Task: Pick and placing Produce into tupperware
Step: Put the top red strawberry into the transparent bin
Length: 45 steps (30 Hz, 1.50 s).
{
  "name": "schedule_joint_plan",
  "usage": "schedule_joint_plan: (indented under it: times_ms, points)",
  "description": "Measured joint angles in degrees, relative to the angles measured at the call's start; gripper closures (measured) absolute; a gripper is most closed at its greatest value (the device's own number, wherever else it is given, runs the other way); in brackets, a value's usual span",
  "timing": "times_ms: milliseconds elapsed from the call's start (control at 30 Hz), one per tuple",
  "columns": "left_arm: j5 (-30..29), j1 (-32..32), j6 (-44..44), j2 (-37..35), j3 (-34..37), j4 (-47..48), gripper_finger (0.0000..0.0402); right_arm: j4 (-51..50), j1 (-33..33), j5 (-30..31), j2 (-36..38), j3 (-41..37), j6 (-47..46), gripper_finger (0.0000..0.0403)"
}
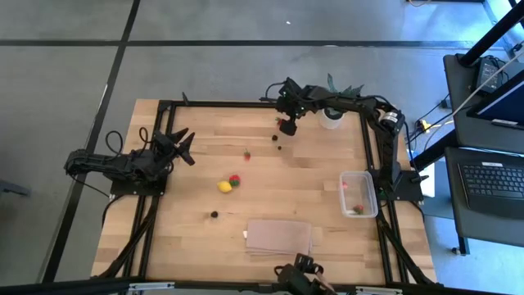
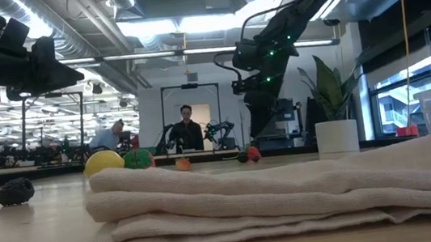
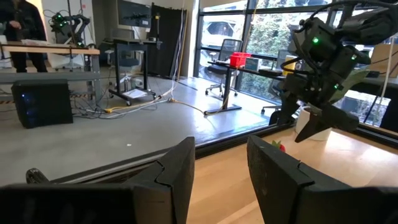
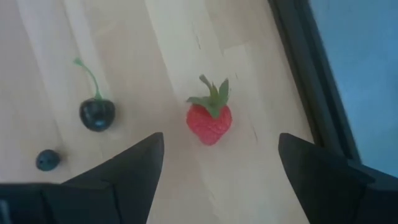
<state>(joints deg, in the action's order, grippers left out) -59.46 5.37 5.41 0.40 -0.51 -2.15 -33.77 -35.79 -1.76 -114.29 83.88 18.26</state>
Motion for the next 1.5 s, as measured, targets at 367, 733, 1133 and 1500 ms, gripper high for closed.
schedule_joint_plan:
  times_ms: [367, 733, 1133, 1500]
  points:
    - [0.0, 0.0, 0.0, 0.0, 0.0, 0.0, 0.0262, 1.4, 0.4, -0.5, -3.1, 0.0, -0.2, 0.0086]
    - [-0.1, 0.0, 0.0, 0.0, 0.0, 0.0, 0.0262, 3.1, 1.3, -0.5, -6.4, 0.0, -0.1, 0.0087]
    - [-0.1, 0.0, 0.0, 0.0, 0.0, 0.0, 0.0262, 4.6, 1.2, -0.4, -6.4, 0.0, 0.1, 0.0191]
    - [-0.1, 0.0, 0.0, 0.0, 0.0, 0.0, 0.0262, 4.9, 1.1, -0.4, -6.4, 0.0, 0.4, 0.0261]
